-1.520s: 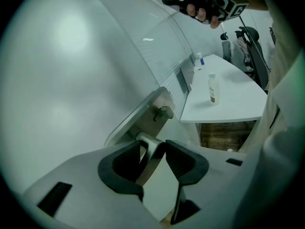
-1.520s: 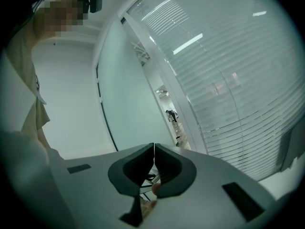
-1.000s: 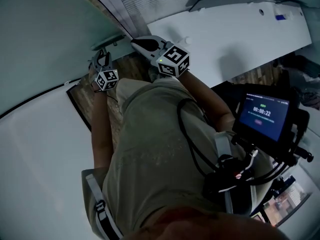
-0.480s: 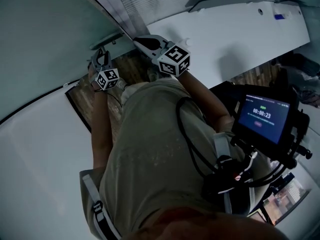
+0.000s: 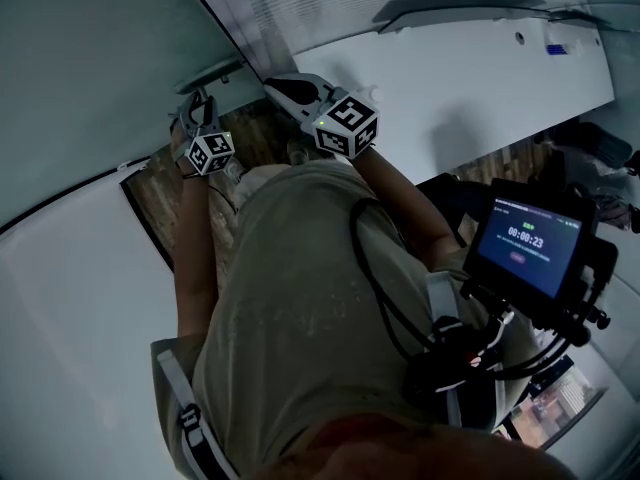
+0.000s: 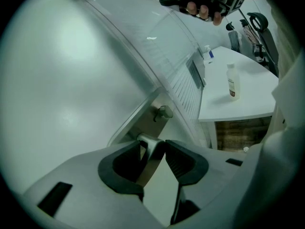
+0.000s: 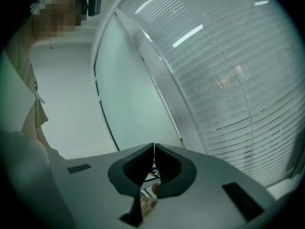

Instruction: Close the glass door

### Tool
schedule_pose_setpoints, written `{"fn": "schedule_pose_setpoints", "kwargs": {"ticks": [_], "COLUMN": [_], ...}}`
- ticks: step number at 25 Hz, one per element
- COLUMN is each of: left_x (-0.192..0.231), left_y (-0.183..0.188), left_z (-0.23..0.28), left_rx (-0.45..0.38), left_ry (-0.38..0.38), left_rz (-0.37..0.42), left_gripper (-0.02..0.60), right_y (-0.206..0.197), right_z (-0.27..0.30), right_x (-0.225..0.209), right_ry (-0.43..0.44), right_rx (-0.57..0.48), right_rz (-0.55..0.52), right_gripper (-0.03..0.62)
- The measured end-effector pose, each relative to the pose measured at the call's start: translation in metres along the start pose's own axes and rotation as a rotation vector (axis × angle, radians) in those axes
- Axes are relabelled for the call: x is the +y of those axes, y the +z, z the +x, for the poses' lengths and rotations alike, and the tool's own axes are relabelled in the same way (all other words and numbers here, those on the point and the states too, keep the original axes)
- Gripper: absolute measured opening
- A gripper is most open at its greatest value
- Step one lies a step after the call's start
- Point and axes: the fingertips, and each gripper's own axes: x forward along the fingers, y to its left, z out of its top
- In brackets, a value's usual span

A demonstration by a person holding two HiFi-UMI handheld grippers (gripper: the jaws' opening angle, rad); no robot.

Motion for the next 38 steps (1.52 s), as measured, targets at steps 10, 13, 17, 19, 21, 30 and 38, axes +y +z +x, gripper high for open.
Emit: {"fn": "schedule_pose_setpoints", "kwargs": {"ticks": [10,13,17,19,21,30,38], "left_x": [0.006,0.009,0.008,0.007,0.008,0.007,0.006], "left_y": [0.000,0.001,0.003,0.005,0.006,0.007,0.010], "left_z": [0.007,0.009,0.009,0.010,0.010,0.004,0.000], "left_rx": [0.007,0.004,-0.005,-0.012,-0.016,-0.032,-0.053], "left_ry": [0.017,0.024,0.032,0.032,0.038,0.072,0.095], "left_rz": [-0.009,-0.008,-0.005,-0.003,-0.001,0.017,0.032], "left_gripper": [0.179,0.179,0.179,0.179,0.179,0.179,0.179], "right_y": [-0.003,-0.003,-0.005,-0.005,-0.005,-0.004,-0.005], "right_z": [-0.002,-0.002,-0.002,-0.002,-0.001,0.002,0.002], "right_x": [-0.002,-0.002,-0.003,-0.004,-0.004,-0.002,-0.002], "right_ry": [0.003,0.005,0.004,0.001,0.000,0.011,0.013], "right_rx": [0.010,0.014,0.025,0.027,0.026,0.040,0.052], "right_rz": [-0.005,-0.006,-0.006,-0.010,-0.013,-0.020,-0.027], "right_gripper": [0.015,0.015,0.015,0.015,0.015,0.015,0.015]}}
